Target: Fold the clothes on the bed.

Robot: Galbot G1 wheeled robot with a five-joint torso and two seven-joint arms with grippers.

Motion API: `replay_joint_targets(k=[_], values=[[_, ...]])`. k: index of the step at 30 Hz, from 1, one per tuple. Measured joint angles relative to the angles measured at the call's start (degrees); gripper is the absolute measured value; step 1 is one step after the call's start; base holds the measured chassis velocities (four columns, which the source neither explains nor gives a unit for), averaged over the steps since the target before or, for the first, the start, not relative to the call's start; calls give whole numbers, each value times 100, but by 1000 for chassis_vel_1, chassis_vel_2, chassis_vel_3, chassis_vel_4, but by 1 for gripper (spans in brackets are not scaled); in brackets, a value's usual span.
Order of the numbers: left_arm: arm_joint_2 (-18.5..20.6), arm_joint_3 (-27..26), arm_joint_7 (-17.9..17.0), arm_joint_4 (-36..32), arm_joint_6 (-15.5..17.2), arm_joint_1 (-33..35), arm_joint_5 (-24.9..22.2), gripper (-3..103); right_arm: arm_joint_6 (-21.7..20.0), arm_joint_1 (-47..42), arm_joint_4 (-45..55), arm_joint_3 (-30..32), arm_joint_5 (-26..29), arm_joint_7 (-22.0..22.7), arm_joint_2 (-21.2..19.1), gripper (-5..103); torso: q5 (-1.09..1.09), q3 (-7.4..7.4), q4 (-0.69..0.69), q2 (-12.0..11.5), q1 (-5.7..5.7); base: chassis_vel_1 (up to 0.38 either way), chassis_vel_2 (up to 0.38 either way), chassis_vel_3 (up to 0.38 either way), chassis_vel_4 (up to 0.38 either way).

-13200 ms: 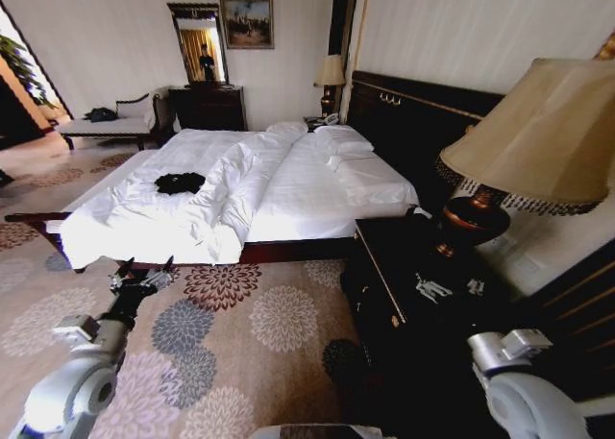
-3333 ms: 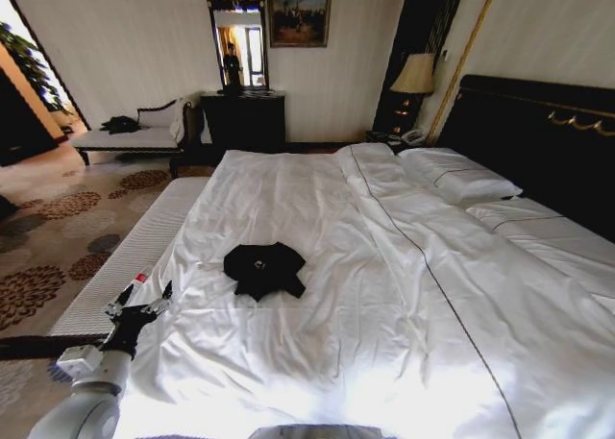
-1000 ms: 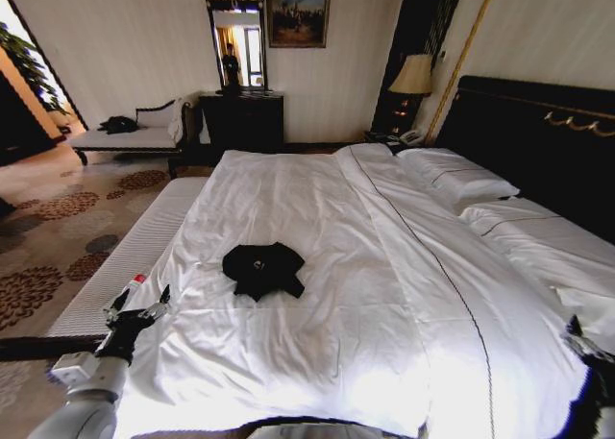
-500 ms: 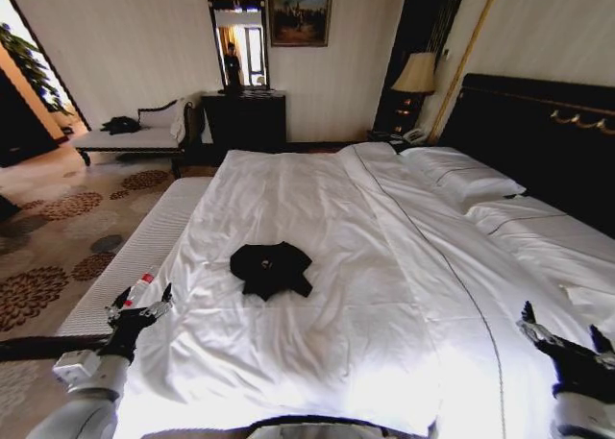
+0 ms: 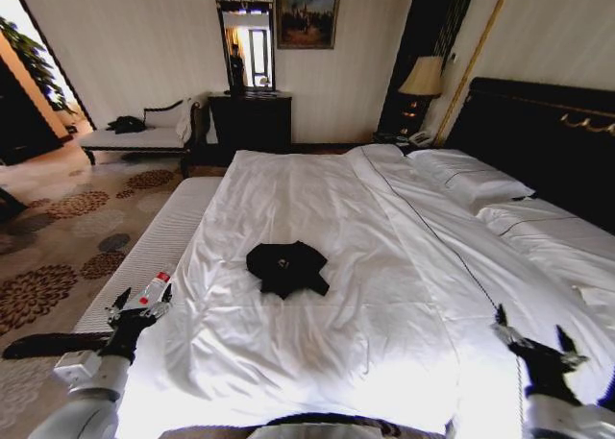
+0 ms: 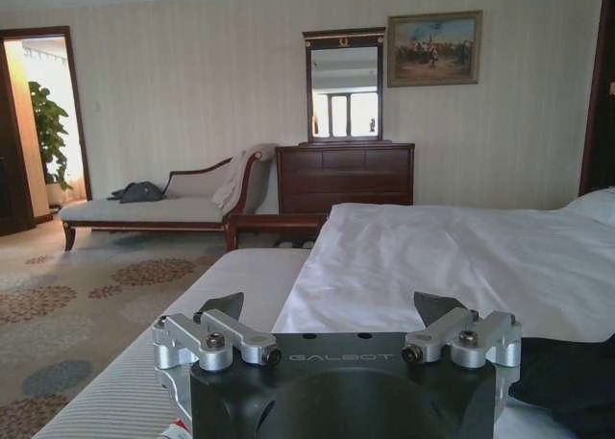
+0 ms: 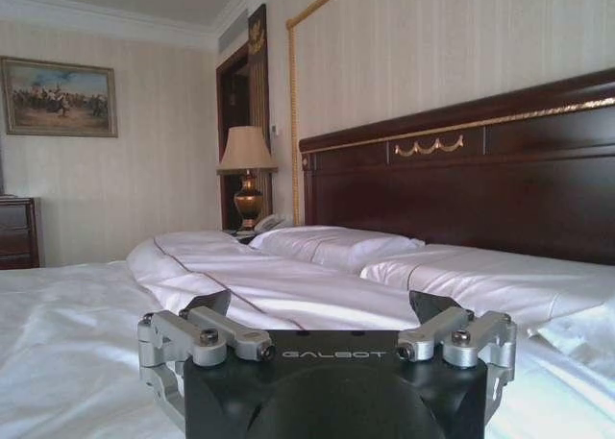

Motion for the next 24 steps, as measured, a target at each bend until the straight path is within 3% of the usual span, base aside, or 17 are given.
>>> replay_joint_targets(k=[4, 10, 18, 24], values=[[2, 2, -4, -1, 2, 1, 4, 97, 0, -7, -3, -37, -49, 12, 4, 100, -3, 0, 0, 0, 0, 0, 0, 0, 0], [7, 45, -5, 11, 7, -9, 30, 99, 17, -32, -23, -71, -62, 9, -2, 100, 0, 0, 1, 0, 0, 48, 34, -56, -38], [5, 70, -12, 50, 18, -41, 47, 102, 385, -25, -26, -205, -257, -119, 59, 100, -3, 0, 0, 0, 0, 29, 29, -33, -36], [-2, 71, -12, 68, 18, -32, 55, 99, 391, -20, -86, -229, -383, -182, 51, 100, 0, 0, 0, 0, 0, 0, 0, 0, 0]])
